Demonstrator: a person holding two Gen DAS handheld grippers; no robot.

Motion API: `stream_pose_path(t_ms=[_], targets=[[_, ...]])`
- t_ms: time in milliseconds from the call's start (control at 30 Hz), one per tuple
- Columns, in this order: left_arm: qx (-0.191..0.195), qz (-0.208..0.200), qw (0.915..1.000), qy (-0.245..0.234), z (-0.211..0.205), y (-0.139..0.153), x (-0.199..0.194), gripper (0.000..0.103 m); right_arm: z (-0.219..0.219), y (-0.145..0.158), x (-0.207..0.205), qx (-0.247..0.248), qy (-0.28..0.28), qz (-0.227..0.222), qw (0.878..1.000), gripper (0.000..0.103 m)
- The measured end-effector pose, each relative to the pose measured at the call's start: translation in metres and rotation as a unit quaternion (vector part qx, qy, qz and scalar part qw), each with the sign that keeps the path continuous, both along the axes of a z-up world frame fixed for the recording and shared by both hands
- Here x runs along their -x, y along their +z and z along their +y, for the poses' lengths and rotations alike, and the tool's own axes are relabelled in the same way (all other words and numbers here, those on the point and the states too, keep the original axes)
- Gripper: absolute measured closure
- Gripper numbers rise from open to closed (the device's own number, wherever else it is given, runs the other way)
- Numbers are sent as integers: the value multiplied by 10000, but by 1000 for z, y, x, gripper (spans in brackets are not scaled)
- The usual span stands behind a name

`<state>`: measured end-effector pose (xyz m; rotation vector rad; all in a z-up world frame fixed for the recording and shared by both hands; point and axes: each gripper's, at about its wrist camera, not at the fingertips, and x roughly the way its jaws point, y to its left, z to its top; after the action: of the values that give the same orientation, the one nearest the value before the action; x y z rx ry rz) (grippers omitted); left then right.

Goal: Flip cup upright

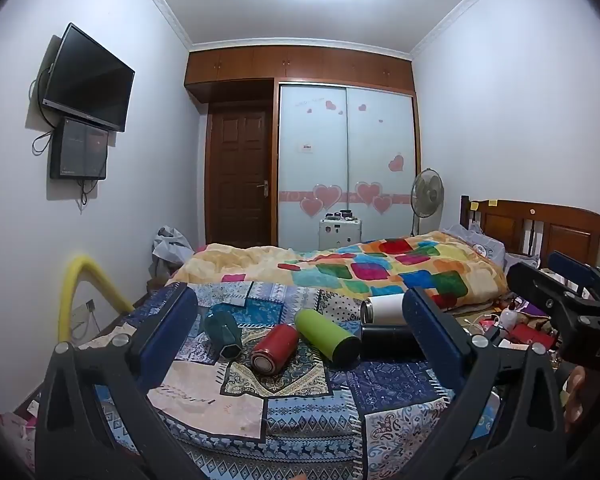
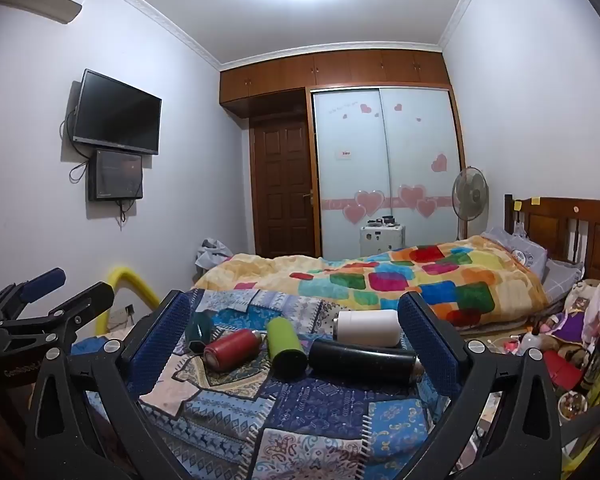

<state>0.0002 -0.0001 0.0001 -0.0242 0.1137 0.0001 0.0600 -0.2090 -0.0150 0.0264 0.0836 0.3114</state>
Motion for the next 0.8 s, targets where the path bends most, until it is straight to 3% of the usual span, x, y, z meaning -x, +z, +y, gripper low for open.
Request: stream_pose_path(t_ms=[800], targets=[[-29,-32,10000,-65,0,2,3,0,3,-2,4,-34,28,61,10000,0]])
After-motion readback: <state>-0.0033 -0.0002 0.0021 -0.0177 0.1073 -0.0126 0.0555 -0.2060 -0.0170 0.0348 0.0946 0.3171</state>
